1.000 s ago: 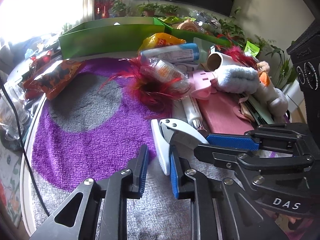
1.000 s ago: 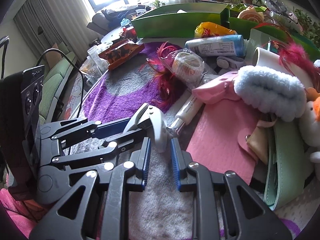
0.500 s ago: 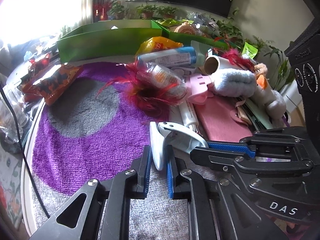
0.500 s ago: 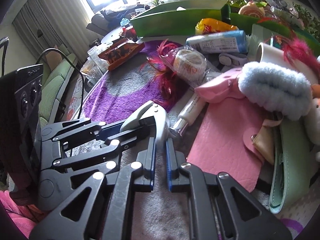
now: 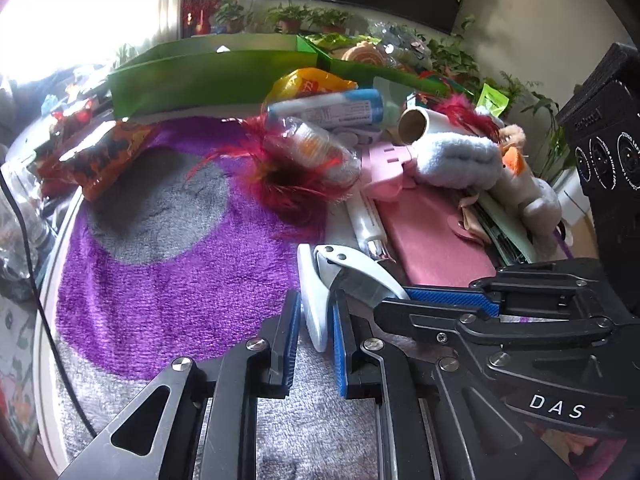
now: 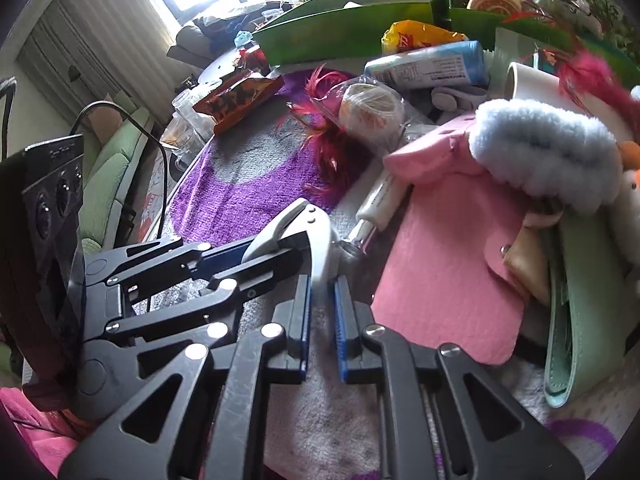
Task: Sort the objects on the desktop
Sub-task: 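Lift the white clip with the right tool toward the green box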
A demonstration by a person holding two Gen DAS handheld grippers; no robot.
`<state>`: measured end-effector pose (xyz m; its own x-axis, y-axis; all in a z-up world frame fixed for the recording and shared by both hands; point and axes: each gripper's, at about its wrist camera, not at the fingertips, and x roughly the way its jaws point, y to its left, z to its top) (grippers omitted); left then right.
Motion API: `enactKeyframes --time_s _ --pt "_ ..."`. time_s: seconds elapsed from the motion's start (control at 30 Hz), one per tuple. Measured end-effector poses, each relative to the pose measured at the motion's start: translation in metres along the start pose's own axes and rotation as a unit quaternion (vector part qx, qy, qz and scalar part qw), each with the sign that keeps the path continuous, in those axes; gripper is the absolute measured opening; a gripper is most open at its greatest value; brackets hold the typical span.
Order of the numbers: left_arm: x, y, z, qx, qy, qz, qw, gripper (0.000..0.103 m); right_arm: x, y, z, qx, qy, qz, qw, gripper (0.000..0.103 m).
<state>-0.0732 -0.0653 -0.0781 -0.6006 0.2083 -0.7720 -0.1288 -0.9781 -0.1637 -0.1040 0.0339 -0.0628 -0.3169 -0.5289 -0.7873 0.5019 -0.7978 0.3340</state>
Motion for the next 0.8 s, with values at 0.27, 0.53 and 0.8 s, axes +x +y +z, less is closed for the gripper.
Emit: enactKeyframes --time_s 0.27,0.53,0.8 --pt "0.005 0.004 0.001 -0.01 -0.002 0.001 1.0 0.013 0.002 0.0 0.004 -0.001 -0.011 -0.018 1.0 0.014" --pt "0.003 0.004 0.001 -0.001 -0.01 0.003 0.9999 0.013 0.007 -0.005 0.005 -0.005 -0.022 -0.006 1.0 0.012" --pt "-0.02 -0.005 0.01 0.015 -0.044 0.01 0.9989 0.013 -0.014 0.009 0.009 -0.032 -0.051 -0.02 0.998 0.009"
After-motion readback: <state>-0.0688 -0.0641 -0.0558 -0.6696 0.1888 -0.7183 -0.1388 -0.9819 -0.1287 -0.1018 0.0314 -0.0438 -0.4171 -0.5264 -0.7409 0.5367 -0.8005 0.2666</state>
